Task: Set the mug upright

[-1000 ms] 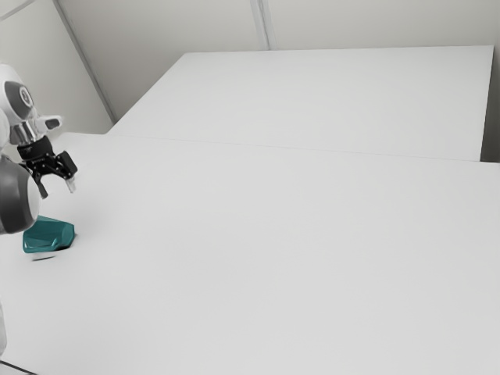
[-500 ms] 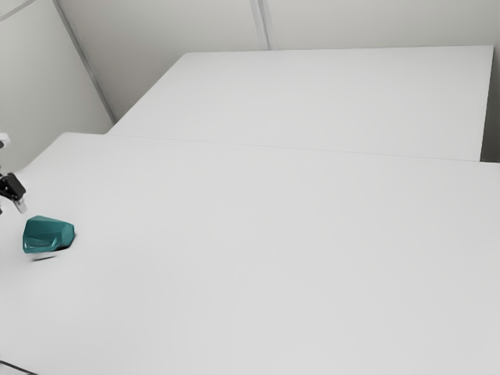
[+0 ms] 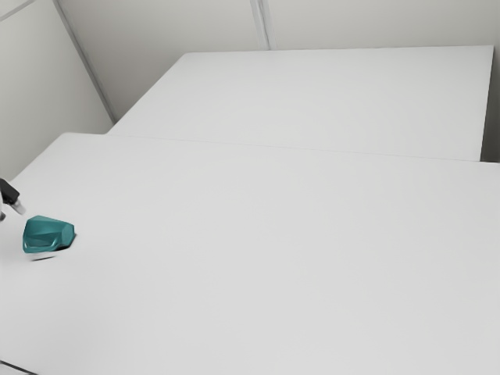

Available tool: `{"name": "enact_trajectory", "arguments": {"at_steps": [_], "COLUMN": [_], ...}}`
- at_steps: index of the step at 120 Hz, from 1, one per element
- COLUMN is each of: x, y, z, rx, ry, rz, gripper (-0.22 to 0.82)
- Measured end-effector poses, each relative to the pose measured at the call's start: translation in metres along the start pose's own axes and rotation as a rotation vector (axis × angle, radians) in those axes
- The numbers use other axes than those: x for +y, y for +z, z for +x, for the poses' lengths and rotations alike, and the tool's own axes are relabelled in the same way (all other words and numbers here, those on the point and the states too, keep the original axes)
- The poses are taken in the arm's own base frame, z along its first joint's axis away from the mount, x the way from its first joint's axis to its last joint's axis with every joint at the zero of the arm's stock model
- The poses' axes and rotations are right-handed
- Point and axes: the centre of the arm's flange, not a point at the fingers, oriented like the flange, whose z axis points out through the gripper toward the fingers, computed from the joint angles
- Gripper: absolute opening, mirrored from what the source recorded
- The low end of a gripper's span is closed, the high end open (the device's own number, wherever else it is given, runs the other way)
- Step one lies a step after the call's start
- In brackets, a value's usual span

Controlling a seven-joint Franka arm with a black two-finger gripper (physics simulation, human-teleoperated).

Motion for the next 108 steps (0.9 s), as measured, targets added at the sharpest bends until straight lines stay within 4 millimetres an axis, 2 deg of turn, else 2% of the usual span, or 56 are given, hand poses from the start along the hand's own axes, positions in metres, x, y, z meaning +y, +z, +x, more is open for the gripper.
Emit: {"name": "enact_trajectory", "arguments": {"at_steps": [13, 26, 45, 78, 108], "x": [-0.009, -0.024, -0.036, -0.048, -0.051], "y": [0.011, 0.011, 0.014, 0.034, 0.052], "z": [-0.002, -0.014, -0.016, 0.005, 0.011], "rx": [0.018, 0.036, 0.042, 0.058, 0.088], "ry": [-0.006, -0.019, -0.006, 0.047, 0.069], "rz": [-0.068, -0.112, -0.145, -0.182, -0.236], "gripper": [0.6, 0.6, 0.6, 0.6, 0.6]}}
